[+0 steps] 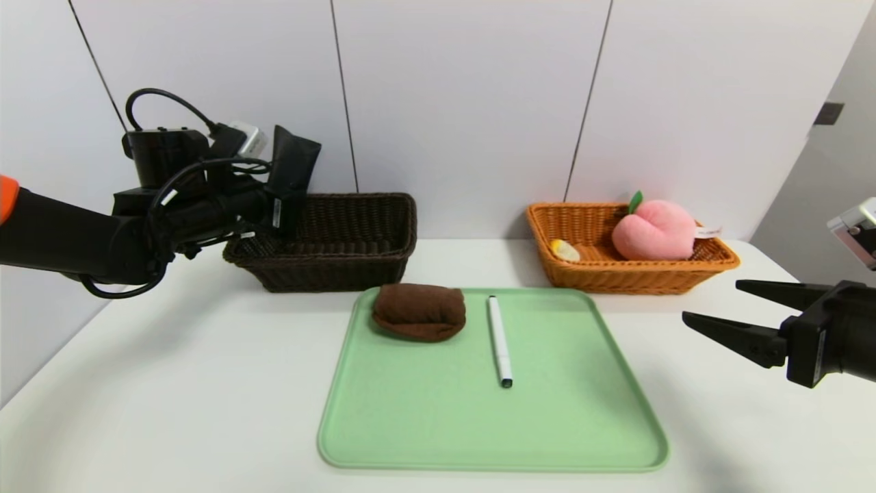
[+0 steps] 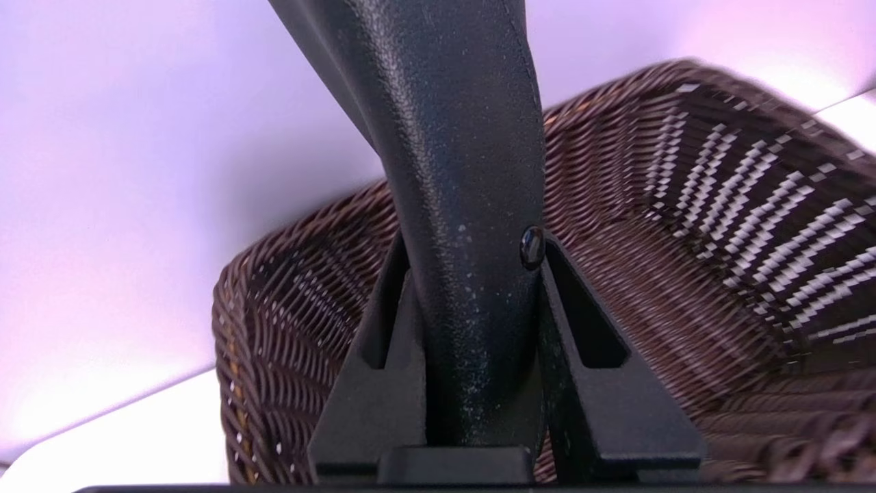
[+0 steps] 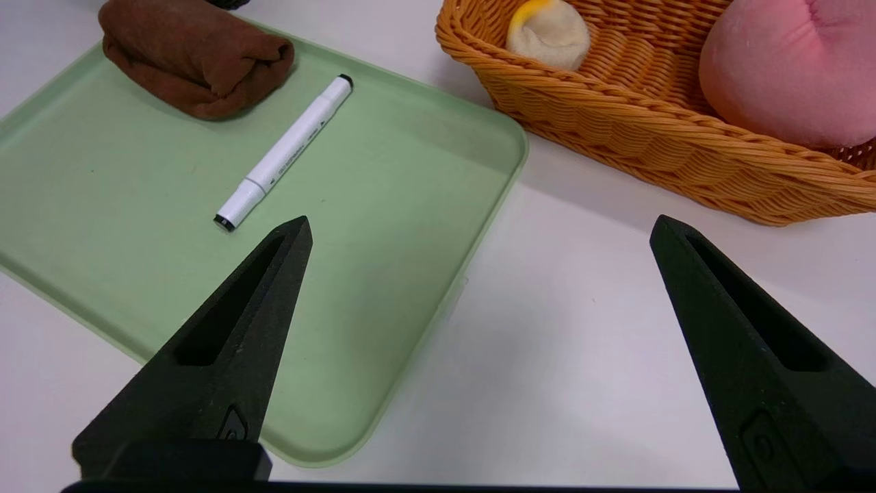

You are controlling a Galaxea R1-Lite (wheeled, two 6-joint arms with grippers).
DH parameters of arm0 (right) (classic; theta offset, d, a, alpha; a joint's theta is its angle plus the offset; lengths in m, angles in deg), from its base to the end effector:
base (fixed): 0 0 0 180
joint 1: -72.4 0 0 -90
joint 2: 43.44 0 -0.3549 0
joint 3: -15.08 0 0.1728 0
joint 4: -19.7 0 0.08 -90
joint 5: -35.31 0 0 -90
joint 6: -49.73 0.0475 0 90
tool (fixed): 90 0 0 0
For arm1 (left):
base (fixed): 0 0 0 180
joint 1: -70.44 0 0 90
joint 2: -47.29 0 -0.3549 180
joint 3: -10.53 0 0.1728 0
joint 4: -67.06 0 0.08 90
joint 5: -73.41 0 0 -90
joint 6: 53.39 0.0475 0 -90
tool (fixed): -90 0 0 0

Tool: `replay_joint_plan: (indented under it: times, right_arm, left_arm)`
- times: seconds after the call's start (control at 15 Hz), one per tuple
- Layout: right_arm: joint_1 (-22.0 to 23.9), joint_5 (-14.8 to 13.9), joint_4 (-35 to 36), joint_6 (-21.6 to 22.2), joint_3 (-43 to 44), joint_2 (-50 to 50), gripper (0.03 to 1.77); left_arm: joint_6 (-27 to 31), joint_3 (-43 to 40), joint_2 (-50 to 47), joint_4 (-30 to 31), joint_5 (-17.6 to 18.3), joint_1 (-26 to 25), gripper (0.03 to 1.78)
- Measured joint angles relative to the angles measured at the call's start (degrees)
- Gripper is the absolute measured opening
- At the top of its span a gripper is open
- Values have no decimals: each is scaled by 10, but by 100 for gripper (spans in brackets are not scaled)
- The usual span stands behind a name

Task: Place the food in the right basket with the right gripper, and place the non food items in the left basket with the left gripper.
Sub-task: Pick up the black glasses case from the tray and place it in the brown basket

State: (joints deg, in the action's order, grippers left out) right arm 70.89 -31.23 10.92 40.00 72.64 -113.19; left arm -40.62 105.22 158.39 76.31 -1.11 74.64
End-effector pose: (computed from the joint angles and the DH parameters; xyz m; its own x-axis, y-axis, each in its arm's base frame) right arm 0.1609 0.0232 0.2523 0.8458 0.4205 -0.3283 -0.4506 0.8926 -0.0174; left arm 0.4163 -0.0433 0.2666 0.9341 -0.3362 -0.1201 0.3539 0.9164 0.1869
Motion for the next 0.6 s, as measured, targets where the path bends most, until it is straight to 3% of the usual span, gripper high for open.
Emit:
replay_joint_plan:
  times: [0.27,0.47,0.6]
  right_arm:
    - [0,0,0,0,-2,0,171]
    - [1,1,0,0,-2,0,171]
    - [1,1,0,-1,-2,0,171]
  left_arm:
    - [0,1,15,1,-1,-9,53]
    - [-3,2,23,17,-2,-15,91]
    - [-3,1,33,67,0,-18,109]
